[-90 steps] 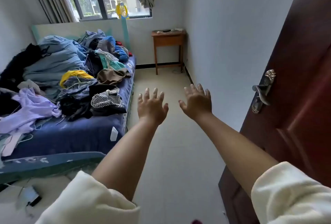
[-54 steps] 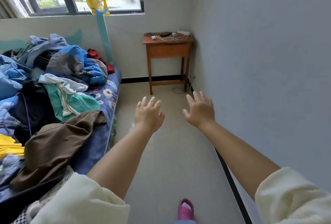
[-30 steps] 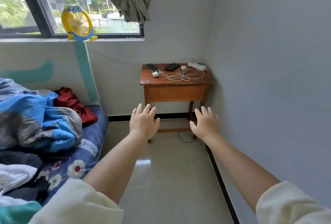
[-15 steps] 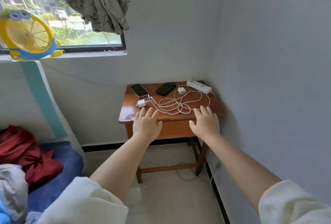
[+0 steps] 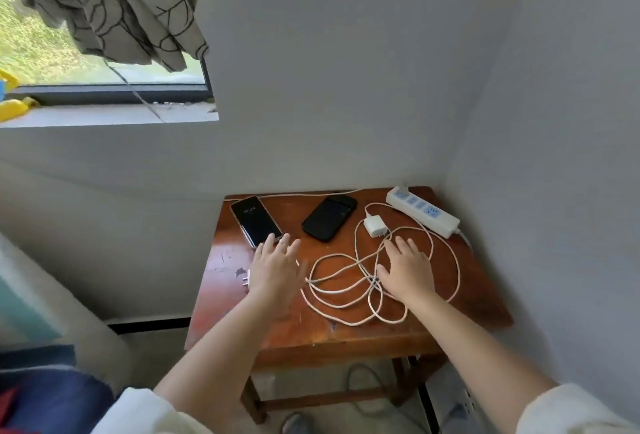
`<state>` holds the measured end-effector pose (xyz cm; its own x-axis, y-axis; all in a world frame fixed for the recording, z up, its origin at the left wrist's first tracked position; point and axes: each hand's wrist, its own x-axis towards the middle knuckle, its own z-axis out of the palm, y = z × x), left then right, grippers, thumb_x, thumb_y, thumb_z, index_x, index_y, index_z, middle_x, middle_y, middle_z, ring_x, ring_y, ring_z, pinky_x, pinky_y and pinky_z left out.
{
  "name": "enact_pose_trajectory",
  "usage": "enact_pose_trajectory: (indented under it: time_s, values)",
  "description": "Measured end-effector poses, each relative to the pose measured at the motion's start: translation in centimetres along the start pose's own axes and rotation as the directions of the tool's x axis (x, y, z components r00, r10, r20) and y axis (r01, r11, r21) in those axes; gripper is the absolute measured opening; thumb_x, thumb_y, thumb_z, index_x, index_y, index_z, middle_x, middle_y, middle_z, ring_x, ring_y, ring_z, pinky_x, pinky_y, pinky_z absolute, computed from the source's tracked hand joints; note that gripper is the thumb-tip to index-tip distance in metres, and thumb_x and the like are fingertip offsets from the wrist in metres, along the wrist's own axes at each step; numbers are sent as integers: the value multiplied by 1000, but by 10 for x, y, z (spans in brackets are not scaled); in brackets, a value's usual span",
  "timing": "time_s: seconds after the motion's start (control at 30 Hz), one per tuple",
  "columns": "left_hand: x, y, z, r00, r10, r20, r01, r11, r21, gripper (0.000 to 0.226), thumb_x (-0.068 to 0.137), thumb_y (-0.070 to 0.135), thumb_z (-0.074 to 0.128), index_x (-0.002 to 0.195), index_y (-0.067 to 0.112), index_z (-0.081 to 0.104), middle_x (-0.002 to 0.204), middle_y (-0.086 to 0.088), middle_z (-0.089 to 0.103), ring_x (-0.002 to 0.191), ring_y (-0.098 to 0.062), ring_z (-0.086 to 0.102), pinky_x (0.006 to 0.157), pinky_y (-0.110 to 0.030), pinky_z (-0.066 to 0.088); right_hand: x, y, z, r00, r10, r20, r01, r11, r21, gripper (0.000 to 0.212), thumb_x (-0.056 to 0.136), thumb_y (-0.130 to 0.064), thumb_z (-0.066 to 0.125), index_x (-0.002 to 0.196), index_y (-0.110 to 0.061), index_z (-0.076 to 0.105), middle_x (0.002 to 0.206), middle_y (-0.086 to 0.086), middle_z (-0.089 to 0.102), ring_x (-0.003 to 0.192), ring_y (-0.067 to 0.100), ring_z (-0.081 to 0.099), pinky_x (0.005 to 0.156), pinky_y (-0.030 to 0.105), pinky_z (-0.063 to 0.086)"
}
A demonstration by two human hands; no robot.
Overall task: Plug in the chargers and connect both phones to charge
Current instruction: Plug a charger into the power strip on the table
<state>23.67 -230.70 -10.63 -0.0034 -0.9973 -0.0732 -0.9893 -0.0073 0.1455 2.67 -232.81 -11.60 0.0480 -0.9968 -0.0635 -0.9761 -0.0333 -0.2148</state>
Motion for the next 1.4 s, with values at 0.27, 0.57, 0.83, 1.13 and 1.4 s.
enact_pose_trajectory:
  time_s: [0.27, 0.57, 0.83, 1.13, 1.4]
  values:
    - [140, -7, 16, 972, 166, 164, -153, 984, -87, 51, 99, 40, 28, 146, 24, 16, 158, -2, 12, 146, -26, 0, 120, -40, 5, 103, -6, 18, 981, 172, 92, -170, 985, -38, 54, 94, -32, 45, 141, -14, 25, 151, 9, 28, 140, 26, 20, 113, 41, 24]
    - [209, 12, 58, 929, 237, 283, -200, 967, -155, 52, 98, 43, 26, 146, 25, 15, 158, 0, 8, 146, -24, -3, 119, -39, 3, 171, -9, 32, 983, 170, 69, -162, 980, -113, 48, 92, -33, 47, 136, -17, 36, 136, 4, 48, 124, 22, 39, 97, 34, 38]
    - [212, 15, 75, 943, 218, 254, -194, 974, -116, 53, 99, 43, 20, 147, 25, 8, 159, 0, 2, 145, -21, -10, 118, -35, -5, 184, 2, 38, 993, 37, 113, -29, 997, -71, 43, 93, -27, 49, 134, -17, 41, 128, 10, 50, 114, 23, 46, 93, 31, 41]
    - [209, 17, 83, 954, 203, 219, -193, 979, -65, 78, 76, 56, -13, 146, 28, 9, 158, 3, 4, 146, -18, -7, 118, -33, -5, 201, 14, 28, 963, -104, 249, 129, 988, -87, 42, 92, -31, 49, 130, -14, 43, 127, 8, 54, 115, 24, 46, 92, 33, 44]
    - [208, 22, 80, 965, 159, 209, -146, 986, -78, 97, 59, 57, -18, 146, 27, 13, 158, 3, 7, 146, -18, -5, 117, -32, -6, 180, 32, 27, 930, -198, 311, 234, 969, -81, 39, 94, -28, 45, 132, -18, 43, 131, 8, 50, 114, 24, 44, 89, 31, 44]
